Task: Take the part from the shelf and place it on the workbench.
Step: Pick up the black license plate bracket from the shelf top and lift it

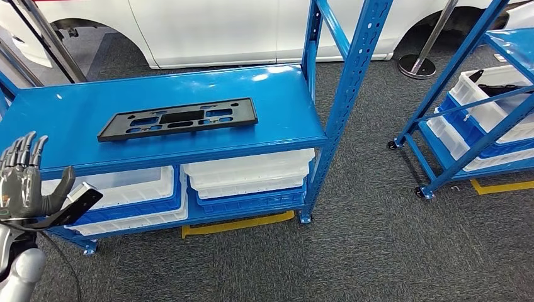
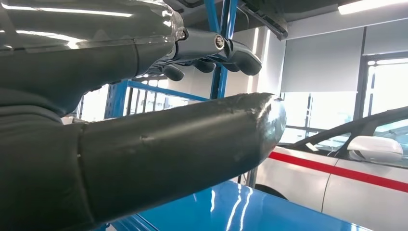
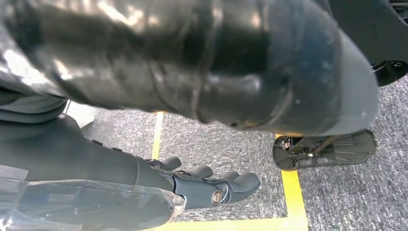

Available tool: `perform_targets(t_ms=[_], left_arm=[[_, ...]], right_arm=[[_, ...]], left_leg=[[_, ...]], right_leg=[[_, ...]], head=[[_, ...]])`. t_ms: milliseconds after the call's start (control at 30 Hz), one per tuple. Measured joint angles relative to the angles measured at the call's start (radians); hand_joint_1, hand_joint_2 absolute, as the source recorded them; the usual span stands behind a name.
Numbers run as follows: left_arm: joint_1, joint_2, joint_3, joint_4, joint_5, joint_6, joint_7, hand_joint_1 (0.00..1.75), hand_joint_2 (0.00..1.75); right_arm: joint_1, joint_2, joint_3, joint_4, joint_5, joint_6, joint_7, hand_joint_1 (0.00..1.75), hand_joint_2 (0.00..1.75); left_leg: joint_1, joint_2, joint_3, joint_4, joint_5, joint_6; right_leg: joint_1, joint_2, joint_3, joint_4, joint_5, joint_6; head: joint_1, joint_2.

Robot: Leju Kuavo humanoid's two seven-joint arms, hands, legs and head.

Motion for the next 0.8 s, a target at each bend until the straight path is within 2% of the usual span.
perform_targets(t_ms=[200,400,500,567,633,667,700,733,800], left_arm=[[0.004,0.000,0.000,0.003,0.001,0.002,0.000,0.00,0.00],[0.014,0.000,0.002,0.009,0.013,0.013,-0.004,0.00,0.00],[0.017,0.000,0.006,0.010,0.019,0.018,-0.007,0.00,0.00],[0.019,0.000,0.007,0.010,0.019,0.022,-0.008,0.00,0.00],[0.025,0.000,0.007,0.011,0.019,0.025,-0.012,0.00,0.00],[0.028,-0.001,0.007,0.013,0.019,0.025,-0.015,0.00,0.00],[0.030,-0.001,0.007,0.014,0.019,0.025,-0.016,0.00,0.00],[0.032,-0.002,0.007,0.016,0.019,0.025,-0.017,0.00,0.00],[0.034,-0.003,0.007,0.017,0.019,0.025,-0.017,0.00,0.00]], right_arm=[[0.000,0.000,0.000,0.000,0.000,-0.004,-0.001,0.00,0.00],[0.000,0.001,0.000,0.001,0.002,-0.009,-0.004,0.00,0.00],[-0.001,0.001,0.000,0.003,0.002,-0.011,-0.004,0.00,0.00],[-0.001,0.001,0.000,0.003,0.003,-0.011,-0.004,0.00,0.00],[-0.001,0.001,0.000,0.003,0.004,-0.010,-0.004,0.00,0.00],[-0.001,0.001,0.000,0.003,0.005,-0.010,-0.004,0.00,0.00],[-0.001,0.001,0.000,0.003,0.005,-0.010,-0.004,0.00,0.00],[-0.001,0.001,0.000,0.003,0.006,-0.010,-0.004,0.00,0.00],[0.000,0.000,0.000,0.003,0.007,-0.010,-0.004,0.00,0.00]], left_leg=[[0.000,0.000,0.000,0.000,0.000,0.000],[-0.002,-0.001,-0.005,0.008,-0.002,0.004],[0.005,0.002,-0.001,-0.007,0.007,0.016],[0.012,0.007,0.004,-0.022,0.015,0.025],[0.011,0.012,0.004,-0.024,0.017,0.028],[0.011,0.014,0.004,-0.024,0.016,0.027],[0.012,0.015,0.005,-0.023,0.014,0.026],[0.013,0.015,0.007,-0.022,0.011,0.023],[0.015,0.015,0.015,-0.017,0.001,0.014]], right_leg=[[0.000,0.000,0.000,0.000,0.000,0.000],[-0.007,0.000,-0.001,-0.003,0.003,0.005],[-0.005,-0.003,-0.002,-0.002,0.000,0.012],[-0.003,-0.014,-0.034,0.062,-0.037,0.016],[-0.005,-0.023,-0.106,0.193,-0.093,0.018],[-0.008,-0.024,-0.139,0.249,-0.107,0.020],[-0.010,-0.025,-0.158,0.273,-0.100,0.022],[-0.012,-0.027,-0.159,0.260,-0.073,0.023],[-0.016,-0.033,-0.113,0.141,0.007,0.022]], head=[[0.000,0.000],[0.000,0.000],[0.000,0.000],[0.000,0.000],[0.000,0.000],[0.000,0.000],[0.000,0.000],[0.000,0.000],[0.000,0.000]])
